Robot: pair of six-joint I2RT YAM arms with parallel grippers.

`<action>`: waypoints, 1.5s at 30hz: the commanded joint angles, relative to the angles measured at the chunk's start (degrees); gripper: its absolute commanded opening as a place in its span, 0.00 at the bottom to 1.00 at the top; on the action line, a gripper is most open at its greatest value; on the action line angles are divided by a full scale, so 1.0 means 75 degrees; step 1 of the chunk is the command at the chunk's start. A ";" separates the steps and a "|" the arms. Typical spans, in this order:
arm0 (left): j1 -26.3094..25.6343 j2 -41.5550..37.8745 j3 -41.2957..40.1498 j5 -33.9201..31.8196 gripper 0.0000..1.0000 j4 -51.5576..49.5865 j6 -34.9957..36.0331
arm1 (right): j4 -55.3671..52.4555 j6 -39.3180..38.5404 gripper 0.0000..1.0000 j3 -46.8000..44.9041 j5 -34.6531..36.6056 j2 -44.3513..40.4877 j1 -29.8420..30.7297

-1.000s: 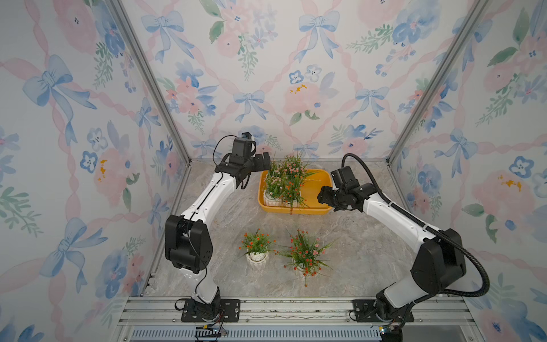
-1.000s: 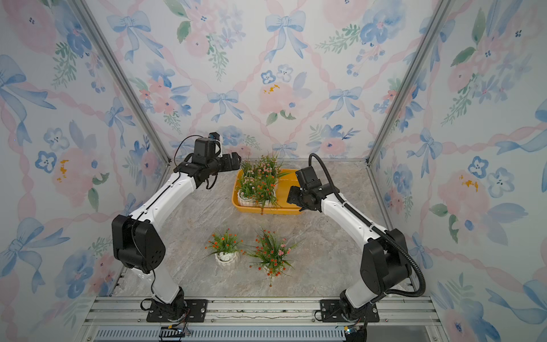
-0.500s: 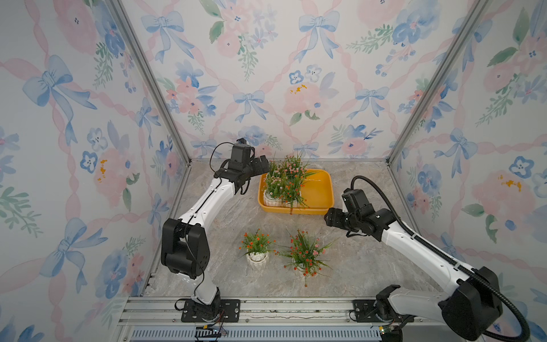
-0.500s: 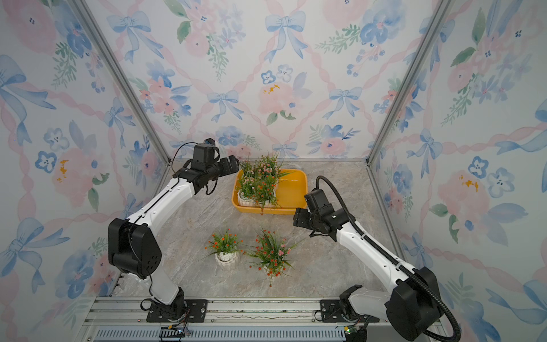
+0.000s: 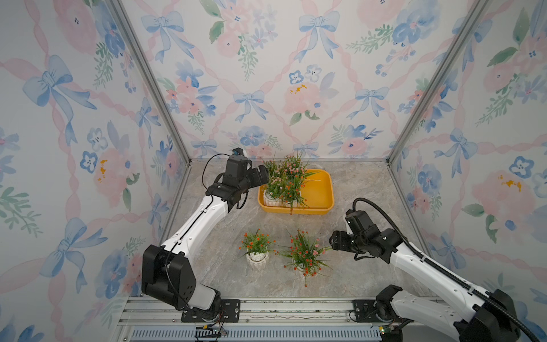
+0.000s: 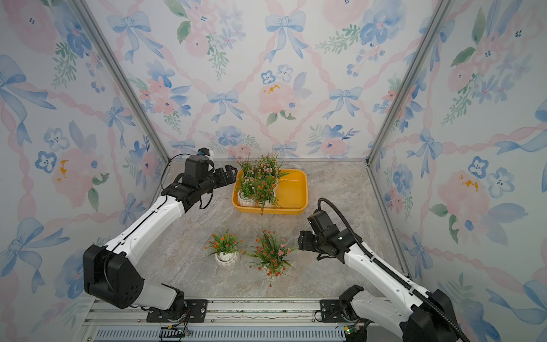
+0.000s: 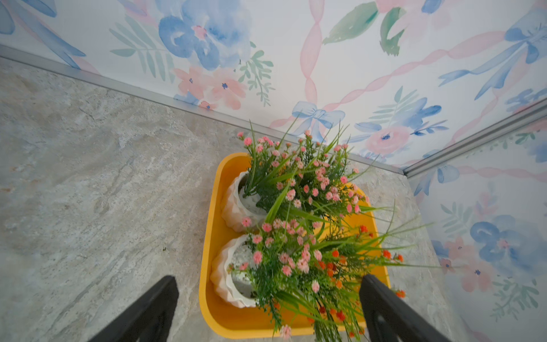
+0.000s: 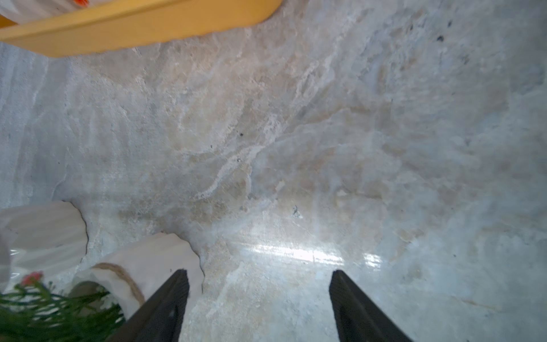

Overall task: Put the potted gypsophila into the storage box
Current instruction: Pick up the baby's breath potted plant from the center of the board.

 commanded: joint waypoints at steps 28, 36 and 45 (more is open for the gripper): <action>0.0245 -0.2089 -0.2135 0.1346 0.98 -0.0047 0.1108 | 0.0898 0.6323 0.77 -0.1809 0.3954 -0.0982 0.5618; 0.0256 -0.2206 -0.2249 0.1359 0.98 -0.0043 0.1146 | 0.1138 0.6424 0.77 -0.1790 0.4442 -0.1057 0.5521; 0.0263 -0.2356 -0.2457 0.1256 0.98 -0.0048 0.1204 | 0.1417 0.5928 0.76 -0.1424 0.3634 -0.0638 0.5524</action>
